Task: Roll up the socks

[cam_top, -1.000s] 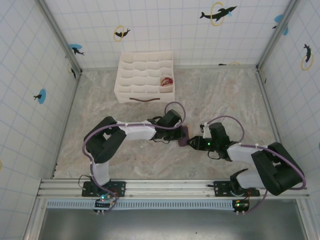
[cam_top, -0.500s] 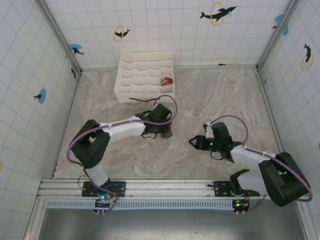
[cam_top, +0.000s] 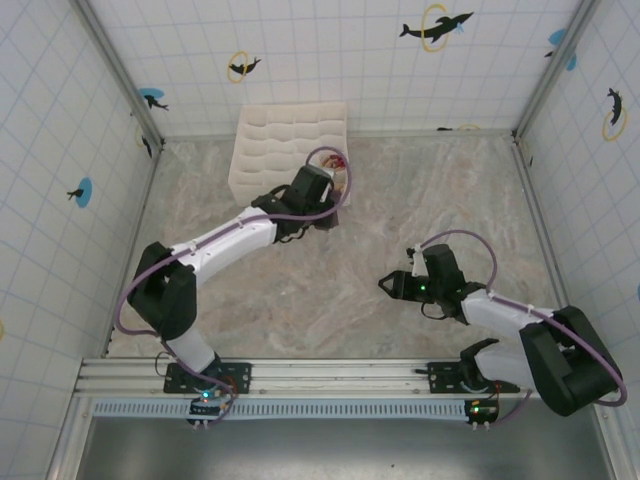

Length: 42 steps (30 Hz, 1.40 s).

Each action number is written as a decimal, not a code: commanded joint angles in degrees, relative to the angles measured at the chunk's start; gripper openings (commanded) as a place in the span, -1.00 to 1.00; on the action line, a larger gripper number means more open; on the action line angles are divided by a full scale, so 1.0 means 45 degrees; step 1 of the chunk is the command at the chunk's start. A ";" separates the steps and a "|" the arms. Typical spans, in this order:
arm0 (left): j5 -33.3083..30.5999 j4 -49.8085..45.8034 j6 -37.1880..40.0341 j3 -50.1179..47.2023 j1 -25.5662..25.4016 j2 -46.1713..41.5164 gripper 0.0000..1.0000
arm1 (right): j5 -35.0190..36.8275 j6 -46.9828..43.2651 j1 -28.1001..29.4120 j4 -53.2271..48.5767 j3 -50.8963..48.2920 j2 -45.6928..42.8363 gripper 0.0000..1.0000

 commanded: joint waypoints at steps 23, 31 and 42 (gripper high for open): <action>0.4325 0.2407 0.3060 0.3209 0.3641 0.2571 -1.00 | -0.0047 -0.0124 -0.0348 -0.1095 0.0822 -0.0864 0.20; 0.6470 0.4875 0.4123 0.3318 0.4681 0.3380 -1.00 | -0.0379 -0.0106 -0.0888 -0.2027 0.1635 -0.0374 0.22; 1.0257 0.4939 0.3344 0.6568 0.5929 0.6195 -1.00 | -0.0513 -0.0360 -0.1282 -0.2921 0.2986 0.1177 0.21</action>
